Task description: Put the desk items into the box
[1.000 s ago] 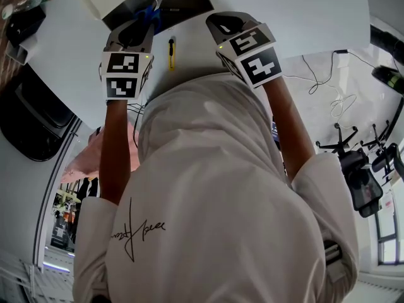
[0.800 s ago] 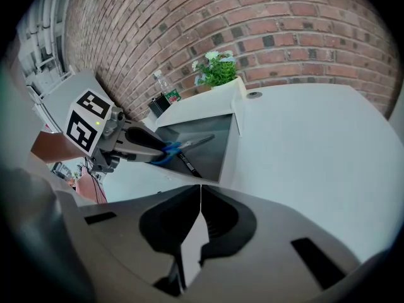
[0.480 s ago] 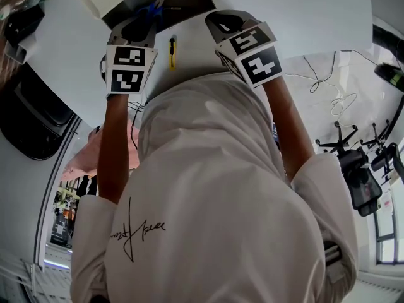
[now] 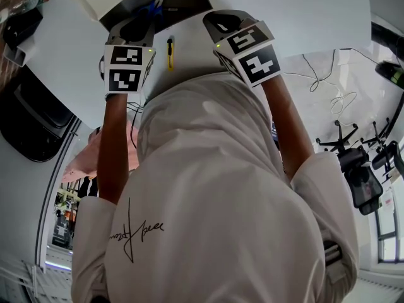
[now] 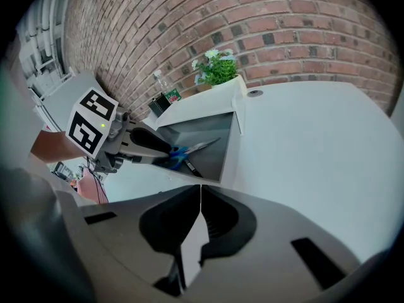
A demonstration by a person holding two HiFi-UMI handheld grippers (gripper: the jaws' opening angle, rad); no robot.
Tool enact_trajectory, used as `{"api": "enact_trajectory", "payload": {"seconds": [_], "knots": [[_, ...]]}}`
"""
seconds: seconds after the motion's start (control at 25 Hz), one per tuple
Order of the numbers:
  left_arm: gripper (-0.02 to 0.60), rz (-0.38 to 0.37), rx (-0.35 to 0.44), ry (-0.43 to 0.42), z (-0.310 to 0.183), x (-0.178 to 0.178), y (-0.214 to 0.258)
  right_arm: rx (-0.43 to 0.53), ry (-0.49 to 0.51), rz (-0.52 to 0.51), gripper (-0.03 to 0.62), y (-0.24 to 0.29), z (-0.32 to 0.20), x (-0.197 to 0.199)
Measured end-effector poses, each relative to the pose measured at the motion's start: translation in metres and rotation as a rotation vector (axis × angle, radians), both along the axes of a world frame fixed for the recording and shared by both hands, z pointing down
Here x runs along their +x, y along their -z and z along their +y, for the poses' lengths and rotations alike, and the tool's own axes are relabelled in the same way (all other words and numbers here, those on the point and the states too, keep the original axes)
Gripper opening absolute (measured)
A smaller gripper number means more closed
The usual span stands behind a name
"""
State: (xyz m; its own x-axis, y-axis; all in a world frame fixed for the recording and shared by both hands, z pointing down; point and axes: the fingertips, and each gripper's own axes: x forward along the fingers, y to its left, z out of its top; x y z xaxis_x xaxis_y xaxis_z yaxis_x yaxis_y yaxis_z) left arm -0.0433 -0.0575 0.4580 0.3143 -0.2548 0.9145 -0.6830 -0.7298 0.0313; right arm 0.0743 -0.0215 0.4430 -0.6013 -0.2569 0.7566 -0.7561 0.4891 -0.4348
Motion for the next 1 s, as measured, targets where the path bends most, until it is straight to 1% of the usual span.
{"api": "enact_trajectory", "payload": {"seconds": [0.4, 1.0], "knots": [[0.087, 0.006, -0.01, 0.016, 0.002, -0.001, 0.003, 0.011, 0.002, -0.005, 0.028, 0.0, -0.001, -0.001], [0.086, -0.005, 0.03, 0.063, 0.007, -0.006, 0.018, 0.033, 0.038, -0.015, 0.028, 0.007, 0.001, -0.007]]}}
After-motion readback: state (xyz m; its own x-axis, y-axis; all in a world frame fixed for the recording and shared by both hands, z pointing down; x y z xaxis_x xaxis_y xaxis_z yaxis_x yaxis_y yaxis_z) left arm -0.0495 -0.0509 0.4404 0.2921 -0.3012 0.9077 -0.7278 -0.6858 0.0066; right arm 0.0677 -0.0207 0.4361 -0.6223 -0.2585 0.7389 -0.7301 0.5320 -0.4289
